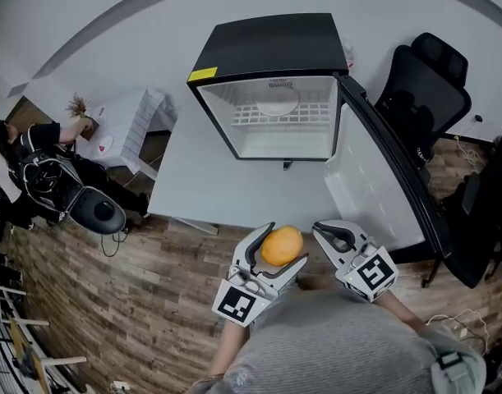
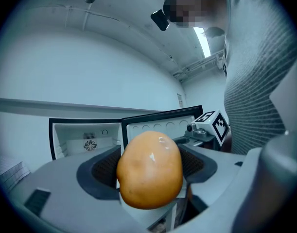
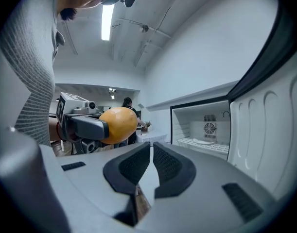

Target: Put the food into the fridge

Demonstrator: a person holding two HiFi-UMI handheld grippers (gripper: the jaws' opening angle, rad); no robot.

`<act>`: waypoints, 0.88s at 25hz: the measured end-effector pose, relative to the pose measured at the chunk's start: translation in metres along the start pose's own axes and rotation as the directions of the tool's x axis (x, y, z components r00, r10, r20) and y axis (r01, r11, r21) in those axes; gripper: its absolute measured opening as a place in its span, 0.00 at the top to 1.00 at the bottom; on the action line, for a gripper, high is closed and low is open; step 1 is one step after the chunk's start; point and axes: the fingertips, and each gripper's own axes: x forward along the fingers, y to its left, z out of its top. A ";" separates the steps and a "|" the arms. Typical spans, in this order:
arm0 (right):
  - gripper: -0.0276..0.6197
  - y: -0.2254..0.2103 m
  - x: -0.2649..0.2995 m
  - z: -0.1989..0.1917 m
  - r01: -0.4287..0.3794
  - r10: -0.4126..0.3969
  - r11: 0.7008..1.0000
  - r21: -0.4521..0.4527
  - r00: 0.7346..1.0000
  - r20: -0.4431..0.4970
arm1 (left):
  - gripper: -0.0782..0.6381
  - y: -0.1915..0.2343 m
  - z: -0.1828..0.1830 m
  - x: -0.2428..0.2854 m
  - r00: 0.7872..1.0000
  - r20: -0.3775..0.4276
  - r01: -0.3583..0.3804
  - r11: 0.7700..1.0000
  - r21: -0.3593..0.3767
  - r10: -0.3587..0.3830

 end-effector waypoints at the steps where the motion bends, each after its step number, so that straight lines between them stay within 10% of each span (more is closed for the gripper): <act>1: 0.94 -0.003 0.008 0.000 0.003 -0.003 1.000 -0.002 1.000 -0.004 | 0.37 0.009 0.000 0.003 1.000 0.009 0.005 1.000 0.000 -0.005; 22: 0.94 -0.047 0.118 0.007 0.209 -0.209 0.978 0.028 0.978 0.012 | 0.37 0.136 -0.025 0.022 0.985 0.026 0.170 0.985 -0.004 -0.170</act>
